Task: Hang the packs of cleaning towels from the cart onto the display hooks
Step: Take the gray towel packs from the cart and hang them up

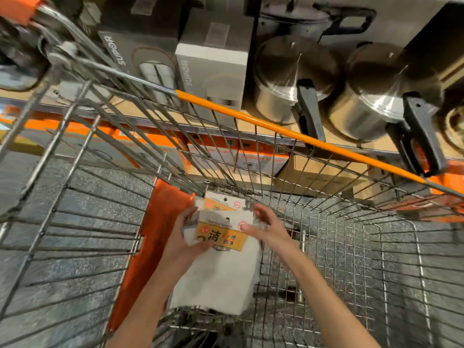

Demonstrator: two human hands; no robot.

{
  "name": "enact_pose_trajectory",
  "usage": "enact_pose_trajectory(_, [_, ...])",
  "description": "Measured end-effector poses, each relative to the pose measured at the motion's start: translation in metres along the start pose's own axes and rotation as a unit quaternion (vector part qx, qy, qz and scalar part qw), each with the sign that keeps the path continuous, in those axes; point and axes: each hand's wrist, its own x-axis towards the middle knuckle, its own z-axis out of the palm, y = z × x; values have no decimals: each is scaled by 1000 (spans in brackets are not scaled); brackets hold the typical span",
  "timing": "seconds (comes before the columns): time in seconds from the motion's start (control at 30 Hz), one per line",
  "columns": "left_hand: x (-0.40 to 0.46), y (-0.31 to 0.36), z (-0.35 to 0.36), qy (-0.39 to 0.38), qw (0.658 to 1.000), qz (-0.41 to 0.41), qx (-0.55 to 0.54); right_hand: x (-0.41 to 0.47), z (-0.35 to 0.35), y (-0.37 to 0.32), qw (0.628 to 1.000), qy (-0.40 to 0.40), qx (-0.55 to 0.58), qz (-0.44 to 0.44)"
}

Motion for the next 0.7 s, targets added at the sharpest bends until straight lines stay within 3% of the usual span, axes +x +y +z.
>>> enact_pose_trajectory(0.2, [15, -17, -3, 34, 999, -25, -9, 46, 0, -1, 998, -31, -55, 30])
enact_pose_trajectory(0.37, [21, -25, -6, 49, 997, -47, -24, 61, 5, 5, 996, -62, -13, 56])
enact_pose_trajectory(0.7, [25, -28, -7, 48, 995, -77, -34, 55, 12, 1, 1000, -16, 12, 11])
